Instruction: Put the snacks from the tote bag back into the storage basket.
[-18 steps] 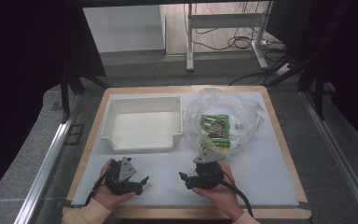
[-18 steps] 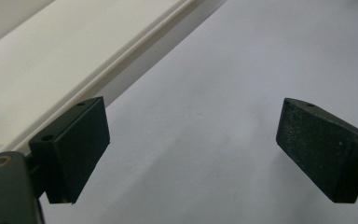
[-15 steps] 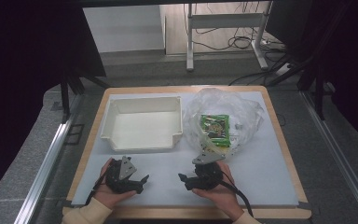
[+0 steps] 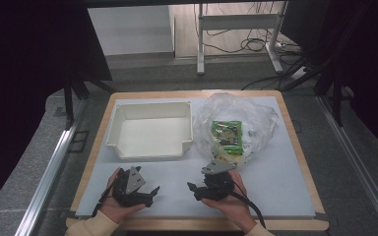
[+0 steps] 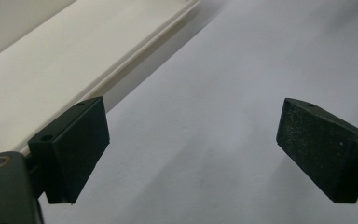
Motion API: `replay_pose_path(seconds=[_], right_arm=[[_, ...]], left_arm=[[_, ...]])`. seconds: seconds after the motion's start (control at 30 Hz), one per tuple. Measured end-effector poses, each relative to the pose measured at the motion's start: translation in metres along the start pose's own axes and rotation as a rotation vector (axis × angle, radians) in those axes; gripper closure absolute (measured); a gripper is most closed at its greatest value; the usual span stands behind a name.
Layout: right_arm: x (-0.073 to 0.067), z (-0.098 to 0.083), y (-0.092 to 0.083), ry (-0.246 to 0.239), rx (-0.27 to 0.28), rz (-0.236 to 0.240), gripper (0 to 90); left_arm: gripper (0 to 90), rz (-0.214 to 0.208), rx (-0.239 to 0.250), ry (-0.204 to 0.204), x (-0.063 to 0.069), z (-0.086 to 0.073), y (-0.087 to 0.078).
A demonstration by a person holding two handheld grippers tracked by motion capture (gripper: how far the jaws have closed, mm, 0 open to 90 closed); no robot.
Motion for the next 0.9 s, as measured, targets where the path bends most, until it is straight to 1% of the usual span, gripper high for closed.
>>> replay_pose_path(seconds=[0.1, 0.2, 0.43, 0.63, 0.8, 0.9], right_arm=[[0.002, 0.000, 0.002, 0.009, -0.004, 0.007, 27.5], [0.004, 0.000, 0.003, 0.017, -0.011, -0.001, 27.5], [0.008, 0.007, 0.000, 0.029, -0.007, -0.004, 27.8], [0.011, 0.009, -0.004, 0.029, -0.018, -0.014, 27.8], [0.014, 0.016, -0.012, 0.018, -0.001, -0.020, 28.4], [0.016, 0.018, -0.014, 0.014, 0.001, -0.023, 28.8]], left_arm=[[9.3, -0.008, -0.012, 0.014, 0.002, -0.001, 0.001], [9.3, -0.015, -0.011, 0.018, 0.003, -0.002, 0.001], [9.3, -0.025, -0.013, 0.035, 0.004, -0.003, -0.002], [9.3, -0.021, -0.011, 0.025, 0.000, -0.002, -0.002], [9.2, -0.020, -0.012, 0.024, 0.000, -0.002, -0.001], [9.3, -0.023, -0.013, 0.013, 0.000, -0.002, 0.000]])
Point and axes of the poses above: each handheld gripper's, and its own axes: y roughly forward along the jaws, z roughly out of its top, x roughly to its right, the point moved 6 cm from there along y, roughly forward along the jaws, and after that the axes turned 11 degrees about -y, right-handed, at the moved point
